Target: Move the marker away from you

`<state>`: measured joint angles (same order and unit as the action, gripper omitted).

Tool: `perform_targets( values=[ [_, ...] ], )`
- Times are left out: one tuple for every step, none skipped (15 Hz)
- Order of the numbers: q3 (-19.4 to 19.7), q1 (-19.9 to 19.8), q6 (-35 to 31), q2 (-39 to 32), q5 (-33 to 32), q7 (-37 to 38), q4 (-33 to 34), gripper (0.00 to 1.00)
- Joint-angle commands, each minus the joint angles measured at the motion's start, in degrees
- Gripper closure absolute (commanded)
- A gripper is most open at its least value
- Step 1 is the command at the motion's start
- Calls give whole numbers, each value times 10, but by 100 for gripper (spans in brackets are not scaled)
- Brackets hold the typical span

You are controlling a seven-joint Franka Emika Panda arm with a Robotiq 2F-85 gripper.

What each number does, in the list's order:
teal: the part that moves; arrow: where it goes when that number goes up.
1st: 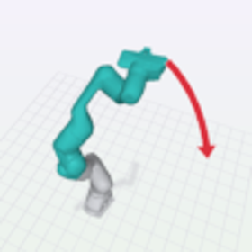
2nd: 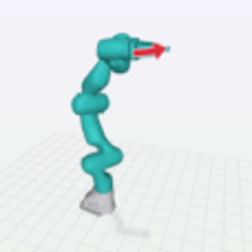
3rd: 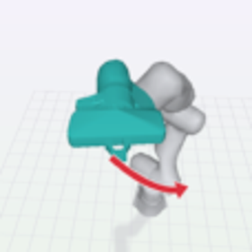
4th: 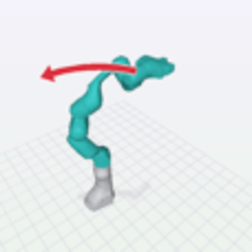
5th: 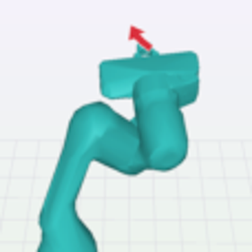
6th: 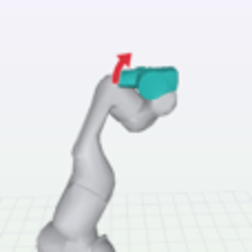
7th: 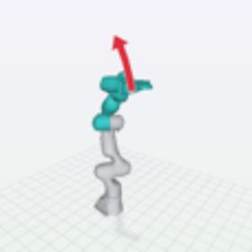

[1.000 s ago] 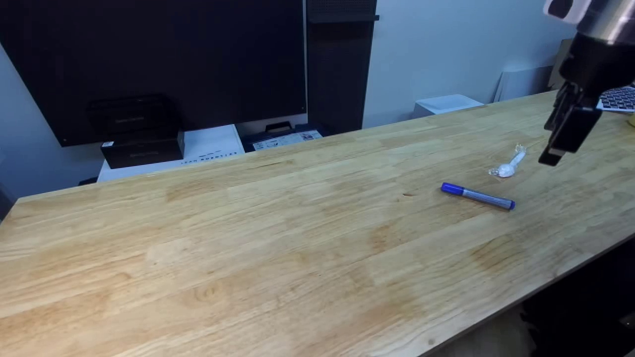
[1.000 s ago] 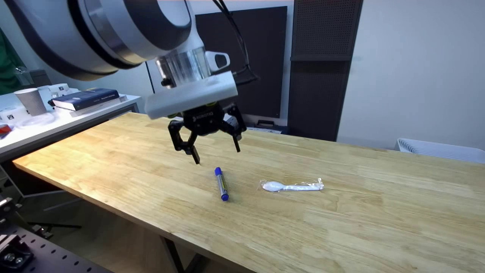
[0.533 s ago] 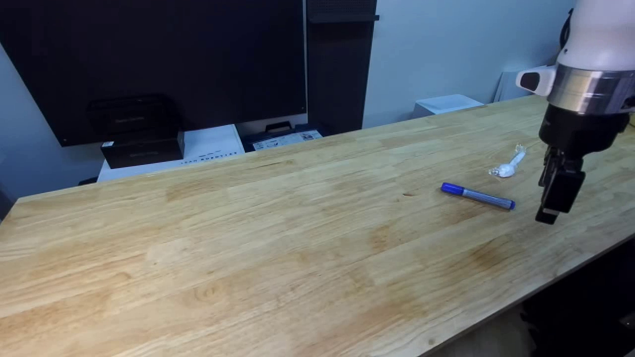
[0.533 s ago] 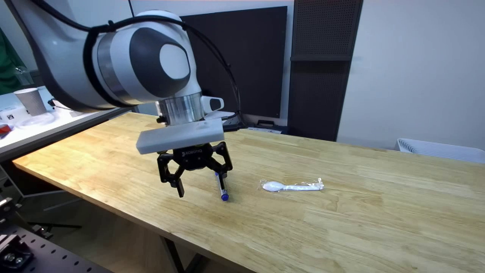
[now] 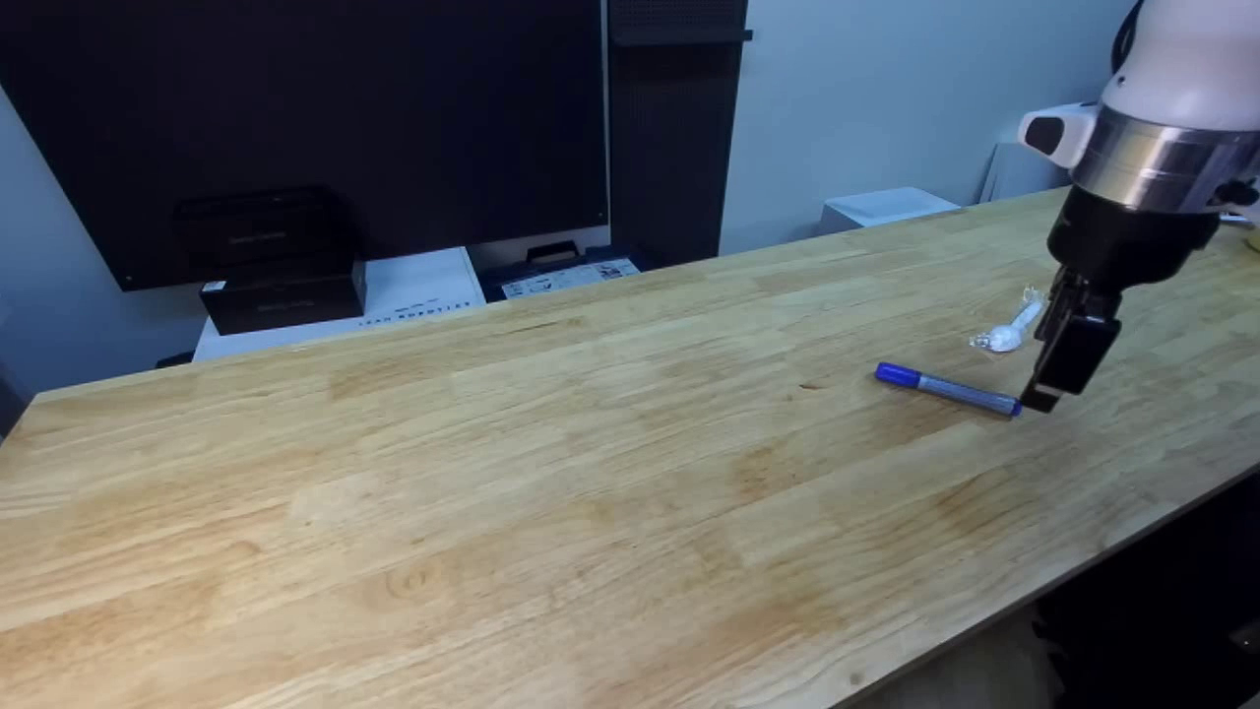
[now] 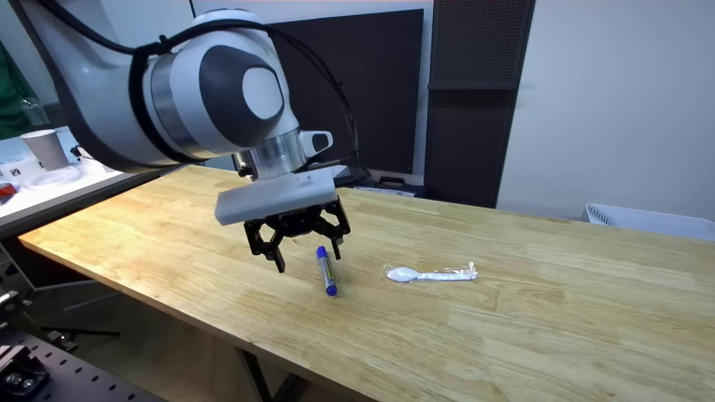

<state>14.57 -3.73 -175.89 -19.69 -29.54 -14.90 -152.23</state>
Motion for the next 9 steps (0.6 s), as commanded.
perform_targets(
  values=[
    [21, 26, -120, -53, 14, 47, 8, 0],
    [16, 24, -145, -70, 25, 48, 11, 0],
    [2, 13, -163, -92, 38, 47, 17, 0],
    [-15, 4, -176, -108, 83, 18, 21, 0],
    [-29, -8, -181, -126, 96, 15, 29, 0],
    [-38, -14, -185, -142, 111, 11, 39, 0],
    [-52, -27, -184, -155, 118, 9, 48, 0],
    [-64, -38, -180, -166, 121, 8, 60, 0],
    [-73, -48, -175, -175, 123, 7, 72, 1]
  ],
)
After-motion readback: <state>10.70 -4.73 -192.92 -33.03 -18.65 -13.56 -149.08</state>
